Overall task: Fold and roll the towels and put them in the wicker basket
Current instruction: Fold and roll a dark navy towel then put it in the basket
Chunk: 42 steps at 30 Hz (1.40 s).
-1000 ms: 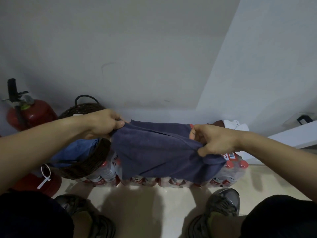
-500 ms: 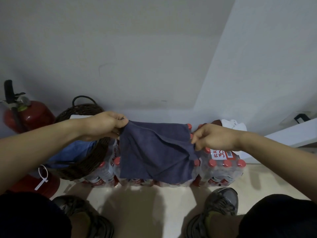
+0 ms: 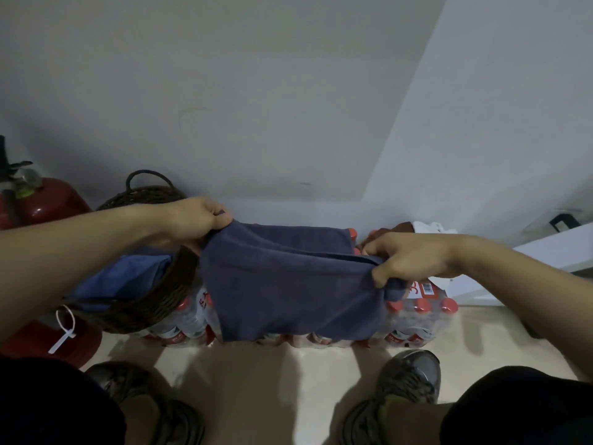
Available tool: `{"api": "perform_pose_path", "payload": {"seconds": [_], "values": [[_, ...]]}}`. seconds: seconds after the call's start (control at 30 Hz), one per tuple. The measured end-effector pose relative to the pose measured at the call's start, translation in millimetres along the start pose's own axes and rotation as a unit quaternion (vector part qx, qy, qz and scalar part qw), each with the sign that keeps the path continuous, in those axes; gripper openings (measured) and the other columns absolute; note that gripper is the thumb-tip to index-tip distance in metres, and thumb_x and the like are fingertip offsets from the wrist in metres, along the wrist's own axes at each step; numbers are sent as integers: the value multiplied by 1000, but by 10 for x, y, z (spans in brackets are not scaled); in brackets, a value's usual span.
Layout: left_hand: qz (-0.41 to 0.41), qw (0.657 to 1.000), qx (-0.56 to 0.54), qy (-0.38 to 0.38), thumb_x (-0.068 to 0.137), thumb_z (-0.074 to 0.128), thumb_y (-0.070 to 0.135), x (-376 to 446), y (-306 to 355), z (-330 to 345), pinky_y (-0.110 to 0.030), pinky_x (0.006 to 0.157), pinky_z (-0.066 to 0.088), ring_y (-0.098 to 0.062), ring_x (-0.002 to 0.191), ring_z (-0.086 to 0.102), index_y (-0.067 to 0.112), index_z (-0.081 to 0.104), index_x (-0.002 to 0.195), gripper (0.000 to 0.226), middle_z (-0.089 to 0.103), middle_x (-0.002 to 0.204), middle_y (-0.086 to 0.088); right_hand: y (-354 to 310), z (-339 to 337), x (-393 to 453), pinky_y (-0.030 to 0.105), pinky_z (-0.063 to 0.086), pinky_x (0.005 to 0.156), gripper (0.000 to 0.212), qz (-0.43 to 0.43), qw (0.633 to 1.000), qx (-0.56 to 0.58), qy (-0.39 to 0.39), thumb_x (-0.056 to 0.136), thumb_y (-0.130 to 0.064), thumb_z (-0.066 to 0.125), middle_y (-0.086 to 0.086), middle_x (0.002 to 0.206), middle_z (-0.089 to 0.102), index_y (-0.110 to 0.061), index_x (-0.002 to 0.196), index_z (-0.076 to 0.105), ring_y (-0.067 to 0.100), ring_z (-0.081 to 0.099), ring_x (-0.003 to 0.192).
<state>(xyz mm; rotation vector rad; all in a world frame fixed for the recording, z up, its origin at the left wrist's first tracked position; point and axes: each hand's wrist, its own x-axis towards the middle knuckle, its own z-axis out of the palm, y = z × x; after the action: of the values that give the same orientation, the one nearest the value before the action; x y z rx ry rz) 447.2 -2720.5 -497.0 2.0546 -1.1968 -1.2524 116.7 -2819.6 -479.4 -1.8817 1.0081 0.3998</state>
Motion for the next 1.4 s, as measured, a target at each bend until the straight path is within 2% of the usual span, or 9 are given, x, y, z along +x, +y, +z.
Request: {"api": "perform_pose_path", "payload": {"seconds": [0.13,0.37,0.57,0.7,0.77,0.93,1.13,1.3,1.4], "values": [[-32,998,58,-12,102,45,19,189,-92,-59,-45,70,59,-31,82,63,-4,62,100,28,64,93,-21,119,-140,65,34,57,76,13,-16,993,100,-65,92,-20,66,10,97,75,-12,98,75,20,68,83],[-37,996,75,9,103,42,14,716,-246,11,-42,63,60,-31,72,63,6,61,94,22,62,85,-20,292,-315,686,36,61,69,30,70,976,184,90,102,-26,50,25,102,71,-1,110,65,33,70,82],[0,990,126,61,101,44,8,1339,-472,23,-45,75,55,-31,79,60,-1,62,103,21,64,94,-25,529,-306,1450,22,46,41,36,82,966,30,243,103,-35,47,16,71,64,-6,89,63,24,56,44],[22,975,193,113,96,55,10,1675,-688,20,-30,73,45,-28,84,59,1,67,98,16,66,94,-18,725,-238,1901,15,36,33,36,88,958,7,273,104,-29,43,9,61,60,-10,75,53,13,53,28],[30,968,217,120,94,60,13,1795,-764,29,-28,72,41,-28,82,59,3,67,92,13,65,89,-15,794,-215,2033,18,41,39,33,101,952,17,289,103,-27,43,14,69,64,-9,77,54,19,59,37],[62,953,263,139,89,63,9,1961,-866,136,-31,76,46,-32,84,62,0,66,89,9,68,93,-19,858,-114,2254,34,46,85,33,129,942,-65,304,101,-23,45,28,112,65,5,104,62,39,61,105],[49,939,323,105,92,58,17,2037,-904,180,-41,100,43,-35,98,57,11,60,112,21,43,117,-15,788,-148,2380,32,41,73,26,127,943,-106,287,89,-26,55,19,108,63,-10,109,49,32,52,85],[94,928,343,109,93,58,19,1992,-877,150,-40,92,46,-34,93,58,11,65,102,14,43,112,-12,736,-218,2355,38,51,90,26,102,938,-176,282,86,-26,61,15,116,49,-14,110,62,36,58,96],[143,931,301,148,89,61,16,1945,-829,152,-39,83,49,-31,83,58,9,63,90,7,52,101,-12,773,-279,2303,31,50,81,17,62,939,-166,296,80,-20,69,12,105,56,-12,95,65,31,59,89]]}}
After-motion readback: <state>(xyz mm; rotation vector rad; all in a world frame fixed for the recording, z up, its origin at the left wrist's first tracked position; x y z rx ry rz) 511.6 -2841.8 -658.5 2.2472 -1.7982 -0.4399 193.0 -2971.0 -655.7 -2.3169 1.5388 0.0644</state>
